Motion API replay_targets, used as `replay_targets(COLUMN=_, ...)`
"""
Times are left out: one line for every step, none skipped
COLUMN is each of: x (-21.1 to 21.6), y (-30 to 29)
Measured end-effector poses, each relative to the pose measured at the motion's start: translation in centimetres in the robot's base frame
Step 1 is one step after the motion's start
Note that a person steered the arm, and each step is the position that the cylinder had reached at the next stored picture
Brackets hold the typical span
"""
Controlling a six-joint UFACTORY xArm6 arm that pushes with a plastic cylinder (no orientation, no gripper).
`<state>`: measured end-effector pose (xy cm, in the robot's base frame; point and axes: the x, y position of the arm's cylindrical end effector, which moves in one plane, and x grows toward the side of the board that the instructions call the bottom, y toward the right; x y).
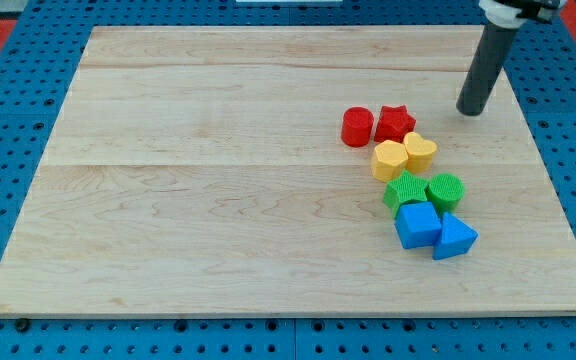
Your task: Separate the red blocks from each other
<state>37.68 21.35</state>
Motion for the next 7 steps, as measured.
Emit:
replay_targets(x=4.2, y=-5.5)
replay_targets(x=4.7, y=-12.4)
replay_targets(x=4.6, y=-15.8)
replay_targets(x=3.6, y=-13.6)
replay_targets(x=1.5, y=-9.5)
replay_targets(x=-1.8, y=-7.6)
replay_targets(x=-2.6, y=-12.2)
